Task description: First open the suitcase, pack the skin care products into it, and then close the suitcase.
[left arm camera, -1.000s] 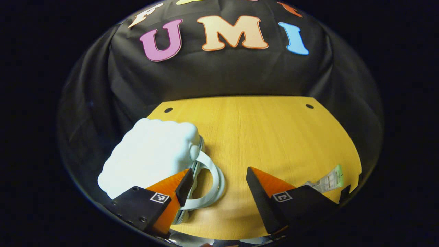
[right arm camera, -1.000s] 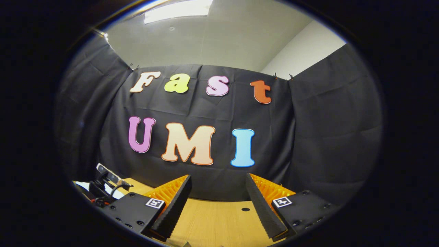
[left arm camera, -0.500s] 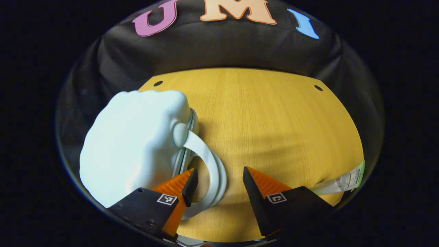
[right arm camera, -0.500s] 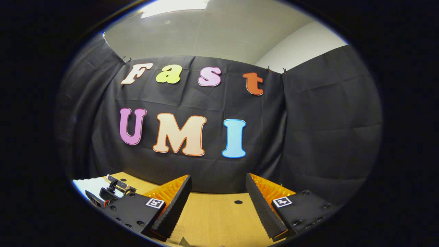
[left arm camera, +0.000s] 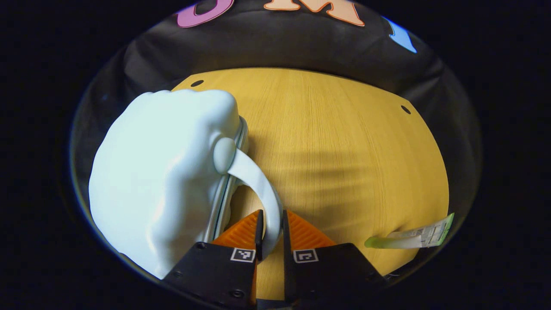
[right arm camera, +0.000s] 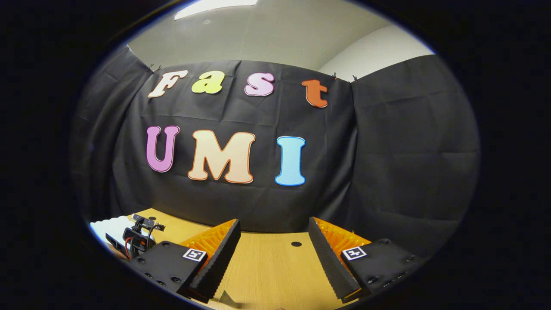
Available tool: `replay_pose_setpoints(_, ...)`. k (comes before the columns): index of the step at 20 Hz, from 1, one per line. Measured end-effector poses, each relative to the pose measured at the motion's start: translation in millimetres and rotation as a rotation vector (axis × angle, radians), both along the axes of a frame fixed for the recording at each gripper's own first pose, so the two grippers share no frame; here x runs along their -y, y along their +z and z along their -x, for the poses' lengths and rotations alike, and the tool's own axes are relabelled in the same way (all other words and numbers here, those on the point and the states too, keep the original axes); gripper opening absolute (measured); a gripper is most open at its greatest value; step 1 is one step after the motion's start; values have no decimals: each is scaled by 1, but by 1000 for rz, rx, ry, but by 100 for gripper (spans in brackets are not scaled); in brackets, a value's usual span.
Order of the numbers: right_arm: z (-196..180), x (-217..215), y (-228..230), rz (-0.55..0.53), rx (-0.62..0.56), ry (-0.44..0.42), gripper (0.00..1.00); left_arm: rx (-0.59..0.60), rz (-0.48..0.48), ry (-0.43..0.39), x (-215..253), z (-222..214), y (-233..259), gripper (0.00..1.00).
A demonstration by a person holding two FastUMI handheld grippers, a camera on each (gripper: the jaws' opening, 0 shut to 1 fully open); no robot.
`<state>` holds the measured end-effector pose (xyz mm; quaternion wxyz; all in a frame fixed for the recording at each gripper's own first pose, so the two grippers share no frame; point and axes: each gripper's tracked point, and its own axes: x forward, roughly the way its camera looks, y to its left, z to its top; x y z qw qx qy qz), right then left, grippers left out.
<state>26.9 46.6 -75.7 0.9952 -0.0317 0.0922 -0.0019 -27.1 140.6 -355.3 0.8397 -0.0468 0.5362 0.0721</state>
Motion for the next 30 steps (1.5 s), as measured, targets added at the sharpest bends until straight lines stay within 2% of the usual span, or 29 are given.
replay_pose_setpoints(2, 0, 6, 0, -7, 7, -5, 98, -12, 16, -10, 2, -1, 4, 10)
replay_pose_setpoints(6, 0, 12, 1, -22, 22, -8, 98, 29, -120, -115, 2, -12, 20, 2)
replay_pose_setpoints(11, 0, 18, -5, -61, 14, -11, 99, 52, -69, -111, 4, -12, 29, 0)
replay_pose_setpoints(14, 0, 19, -5, -83, 16, -12, 98, 103, -107, -124, 6, -19, 45, 2)
replay_pose_setpoints(15, 0, 18, -5, -90, 17, -10, 98, 128, -127, -131, 10, -20, 53, 0)
replay_pose_setpoints(23, 0, -3, -25, -124, 10, 8, 98, 265, -212, -104, -2, -28, 107, 0)
replay_pose_setpoints(25, 2, -10, -26, -132, 19, 6, 98, 285, -248, -92, -16, -30, 116, 0)
replay_pose_setpoints(30, 6, -36, -34, -145, 14, 16, 98, 374, -246, -8, -60, -28, 148, 0)
